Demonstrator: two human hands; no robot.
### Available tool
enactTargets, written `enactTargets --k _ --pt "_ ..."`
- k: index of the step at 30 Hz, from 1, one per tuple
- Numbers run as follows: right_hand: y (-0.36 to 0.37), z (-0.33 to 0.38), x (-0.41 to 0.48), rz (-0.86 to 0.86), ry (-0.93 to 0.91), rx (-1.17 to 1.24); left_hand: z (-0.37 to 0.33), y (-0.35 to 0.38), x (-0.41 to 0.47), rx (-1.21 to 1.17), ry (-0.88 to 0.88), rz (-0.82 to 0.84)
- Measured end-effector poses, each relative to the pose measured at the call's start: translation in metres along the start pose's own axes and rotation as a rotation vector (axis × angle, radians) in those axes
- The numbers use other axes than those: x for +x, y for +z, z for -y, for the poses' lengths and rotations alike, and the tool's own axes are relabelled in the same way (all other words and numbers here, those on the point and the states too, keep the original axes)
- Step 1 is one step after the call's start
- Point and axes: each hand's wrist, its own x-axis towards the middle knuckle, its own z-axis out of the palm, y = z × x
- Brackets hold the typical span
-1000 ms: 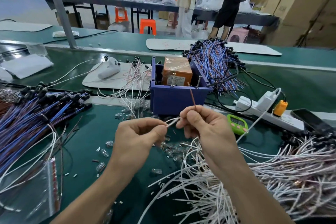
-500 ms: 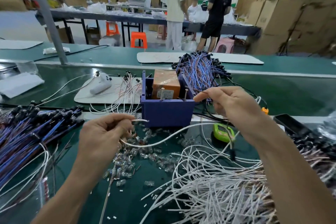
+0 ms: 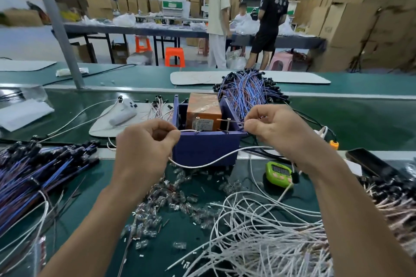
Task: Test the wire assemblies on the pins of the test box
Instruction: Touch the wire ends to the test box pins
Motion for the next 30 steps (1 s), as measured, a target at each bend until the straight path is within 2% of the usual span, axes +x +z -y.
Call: enactTargets --k 7,16,27,30 --pt "-0.002 -0.008 0.005 0.021 0.000 0.029 0.010 0.012 0.010 0.111 0.031 -0.053" --pt "-0.003 -0.010 0.008 0.011 0.020 0.084 0.017 0.022 0.013 0.116 0.028 -0.099" --pt "0.000 -0.011 0.008 0.015 0.080 0.052 0.025 0.032 0.009 0.115 0.017 -0.113" --pt "0.000 -0.010 0.009 -0.026 0.097 -0.021 0.026 0.033 0.009 0.123 0.001 -0.134"
